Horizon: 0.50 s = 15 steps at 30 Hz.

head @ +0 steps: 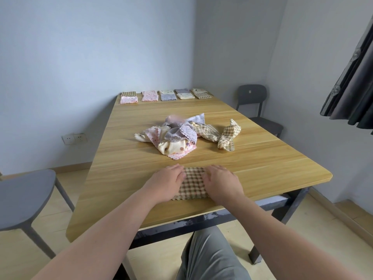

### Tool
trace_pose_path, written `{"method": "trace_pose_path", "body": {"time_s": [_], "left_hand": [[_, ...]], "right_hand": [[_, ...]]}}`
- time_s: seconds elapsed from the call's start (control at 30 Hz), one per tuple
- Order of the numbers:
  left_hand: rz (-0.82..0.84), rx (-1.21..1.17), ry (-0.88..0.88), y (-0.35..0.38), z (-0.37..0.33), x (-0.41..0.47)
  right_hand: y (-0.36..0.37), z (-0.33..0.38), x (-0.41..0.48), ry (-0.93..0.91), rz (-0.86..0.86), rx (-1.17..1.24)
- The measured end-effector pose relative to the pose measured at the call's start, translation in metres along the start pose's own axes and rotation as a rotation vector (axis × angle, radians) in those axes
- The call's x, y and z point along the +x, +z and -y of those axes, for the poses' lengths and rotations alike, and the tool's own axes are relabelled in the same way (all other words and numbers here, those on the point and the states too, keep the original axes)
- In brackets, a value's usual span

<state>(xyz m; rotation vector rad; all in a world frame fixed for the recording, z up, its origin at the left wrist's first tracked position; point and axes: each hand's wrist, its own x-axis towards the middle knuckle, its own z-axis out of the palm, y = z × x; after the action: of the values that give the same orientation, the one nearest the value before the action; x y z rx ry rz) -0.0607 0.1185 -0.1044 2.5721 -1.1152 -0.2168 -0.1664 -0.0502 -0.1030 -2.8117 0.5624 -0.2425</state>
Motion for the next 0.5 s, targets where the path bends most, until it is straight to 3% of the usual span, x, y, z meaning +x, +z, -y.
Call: {"method": "trace_pose_path", "body": {"time_s": [0.1, 0.2, 0.4, 0.5], "left_hand": [[-0.073, -0.082, -0.056, -0.005, -0.004, 0.002], [-0.095, -0.139, -0.072, -0.006, -0.001, 0.010], [0.055, -0.380, -0.167, -0.027, 0.012, 0.021], [0.067, -0.572, -0.214, -0.038, 0.025, 0.019]], "right_hand": [[-0.003, 0.007, 0.001, 0.090, -0.009, -0.132], [-0.003, 0.013, 0.011, 0.122, 0.047, -0.072], [-0.014, 0.026, 0.035, 0.235, 0.103, 0.587], [-0.026, 0.042, 0.046, 0.127, 0.124, 0.778]]}}
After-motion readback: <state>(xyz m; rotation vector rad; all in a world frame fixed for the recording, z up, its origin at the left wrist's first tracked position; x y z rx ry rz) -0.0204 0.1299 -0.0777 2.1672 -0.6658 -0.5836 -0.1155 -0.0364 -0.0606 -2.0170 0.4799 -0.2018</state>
